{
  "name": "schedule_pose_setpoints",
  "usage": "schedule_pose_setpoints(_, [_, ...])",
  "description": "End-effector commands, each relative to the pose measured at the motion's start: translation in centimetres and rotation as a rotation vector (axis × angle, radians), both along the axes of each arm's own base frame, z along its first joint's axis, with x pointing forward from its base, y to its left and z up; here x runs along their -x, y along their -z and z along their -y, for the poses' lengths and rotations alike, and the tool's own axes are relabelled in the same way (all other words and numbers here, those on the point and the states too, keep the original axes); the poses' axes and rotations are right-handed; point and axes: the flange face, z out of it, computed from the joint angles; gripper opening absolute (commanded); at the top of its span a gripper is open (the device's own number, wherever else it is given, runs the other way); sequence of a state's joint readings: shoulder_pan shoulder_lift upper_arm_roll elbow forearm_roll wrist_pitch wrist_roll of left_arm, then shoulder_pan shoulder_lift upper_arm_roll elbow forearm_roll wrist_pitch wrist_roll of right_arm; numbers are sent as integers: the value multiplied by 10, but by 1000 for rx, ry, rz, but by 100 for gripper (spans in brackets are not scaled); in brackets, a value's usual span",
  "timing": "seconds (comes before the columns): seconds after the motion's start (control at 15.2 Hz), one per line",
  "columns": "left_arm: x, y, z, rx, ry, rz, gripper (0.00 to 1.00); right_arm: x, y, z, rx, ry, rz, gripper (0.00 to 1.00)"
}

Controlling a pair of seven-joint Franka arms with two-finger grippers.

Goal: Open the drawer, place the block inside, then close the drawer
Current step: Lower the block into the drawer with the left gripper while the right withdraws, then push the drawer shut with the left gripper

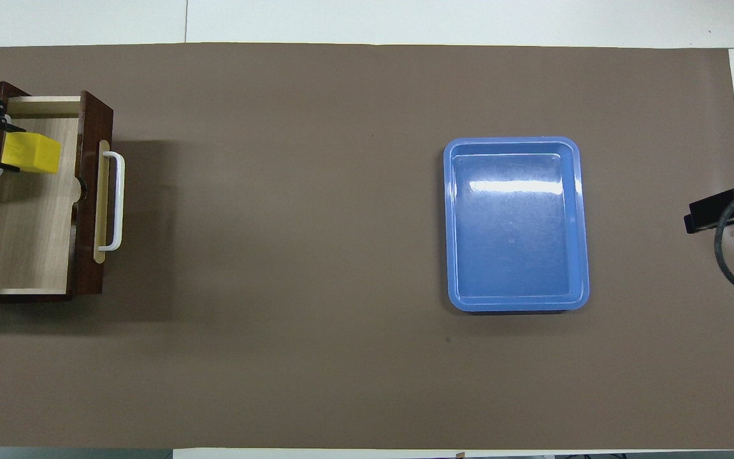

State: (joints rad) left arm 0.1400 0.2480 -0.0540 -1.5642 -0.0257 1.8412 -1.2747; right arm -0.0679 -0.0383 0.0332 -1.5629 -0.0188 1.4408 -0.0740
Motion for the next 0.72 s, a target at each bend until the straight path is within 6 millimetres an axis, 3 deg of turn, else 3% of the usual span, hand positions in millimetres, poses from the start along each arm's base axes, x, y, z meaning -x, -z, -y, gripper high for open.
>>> schedule_pose_setpoints(0.0, [11, 23, -9, 1, 0, -7, 0, -11, 10, 8, 6, -16, 0, 100])
schedule_pose_setpoints(0.2, [29, 44, -6, -3, -6, 0, 0, -17, 21, 14, 8, -27, 1, 100])
schedule_pose_setpoints(0.46, [39, 52, -4, -1, -17, -19, 0, -11, 28, 13, 4, -38, -30, 100])
schedule_pose_setpoints(0.53, [39, 51, -4, -2, -14, -20, 89, -9, 33, 12, 4, -38, -37, 100])
schedule_pose_setpoints(0.59, [38, 48, -4, -2, -9, -16, 100, -8, 35, 12, 4, -38, -41, 100])
schedule_pose_setpoints(0.66, [37, 43, -2, -2, -3, -15, 100, -9, 34, 12, 4, -38, -38, 100])
